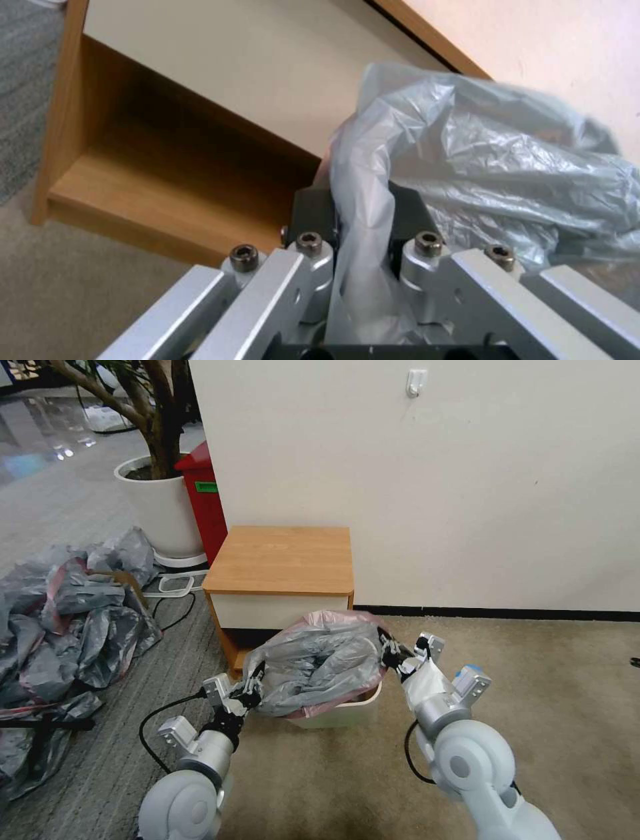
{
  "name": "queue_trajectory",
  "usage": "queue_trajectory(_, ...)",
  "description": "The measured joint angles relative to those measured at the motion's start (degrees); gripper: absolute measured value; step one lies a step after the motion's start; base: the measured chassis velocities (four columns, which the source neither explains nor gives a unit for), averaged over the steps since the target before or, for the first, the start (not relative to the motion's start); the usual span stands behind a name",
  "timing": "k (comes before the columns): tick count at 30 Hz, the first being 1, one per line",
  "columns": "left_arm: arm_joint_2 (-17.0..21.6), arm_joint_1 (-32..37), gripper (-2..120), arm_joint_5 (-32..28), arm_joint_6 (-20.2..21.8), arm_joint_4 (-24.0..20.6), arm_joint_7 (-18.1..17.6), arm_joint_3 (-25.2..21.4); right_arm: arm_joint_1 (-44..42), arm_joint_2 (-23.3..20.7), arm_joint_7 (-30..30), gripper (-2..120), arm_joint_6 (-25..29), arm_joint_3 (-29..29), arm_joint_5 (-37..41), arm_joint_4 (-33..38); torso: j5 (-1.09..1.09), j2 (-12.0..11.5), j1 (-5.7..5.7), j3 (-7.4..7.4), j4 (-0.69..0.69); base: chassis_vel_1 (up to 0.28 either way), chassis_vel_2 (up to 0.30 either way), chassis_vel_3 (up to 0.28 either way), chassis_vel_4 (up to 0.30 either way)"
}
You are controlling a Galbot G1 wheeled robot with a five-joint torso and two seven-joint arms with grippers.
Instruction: Pick up the garbage bag from the table and place it over the trash can.
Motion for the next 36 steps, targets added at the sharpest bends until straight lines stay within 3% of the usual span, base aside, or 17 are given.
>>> queue_trajectory(6,-0.21,-1.08,9,-3.41,0.12,0.9,-0.12,-0.58,-2.62,-1.55,1.73,0,-1.33,0.94,5.91,2.75,-0.01,0.0,0.0,0.0,0.0,0.0,0.0,0.0,0.0)
queue_trajectory(15,-0.38,-2.18,9,-8.74,1.26,0.92,-2.89,-0.63,-3.68,0.19,1.07,0,0.16,0.03,3.21,1.48,-0.01,0.0,0.0,0.0,0.0,0.0,0.0,0.0,0.0)
queue_trajectory(18,-0.08,-2.73,9,-11.54,2.23,0.2,-5.43,-0.67,-3.43,1.84,-3.18,1,4.29,-0.16,-1.89,-2.77,-0.01,0.0,0.0,0.0,0.0,0.0,0.0,0.0,0.0)
queue_trajectory(23,0.52,-2.85,9,-13.57,3.46,-0.69,-6.32,-1.12,-2.07,2.59,-7.96,0,8.57,-0.25,-4.91,-8.11,0.0,0.0,0.0,0.0,0.0,0.0,0.0,0.0,0.0)
queue_trajectory(29,0.69,-2.75,9,-15.83,4.46,-1.29,-6.97,-1.34,-1.47,3.13,-12.4,0,10.94,-0.33,-6.3,-12.07,-0.01,0.0,0.0,0.0,0.0,0.0,0.0,0.0,0.0)
queue_trajectory(36,0.55,-2.77,9,-18.5,5.3,-2.36,-8.16,-1.52,-1.53,3.45,-13.62,0,11.43,-0.31,-6.56,-13.32,-0.01,0.0,0.0,0.0,0.0,0.0,0.0,0.0,0.0)
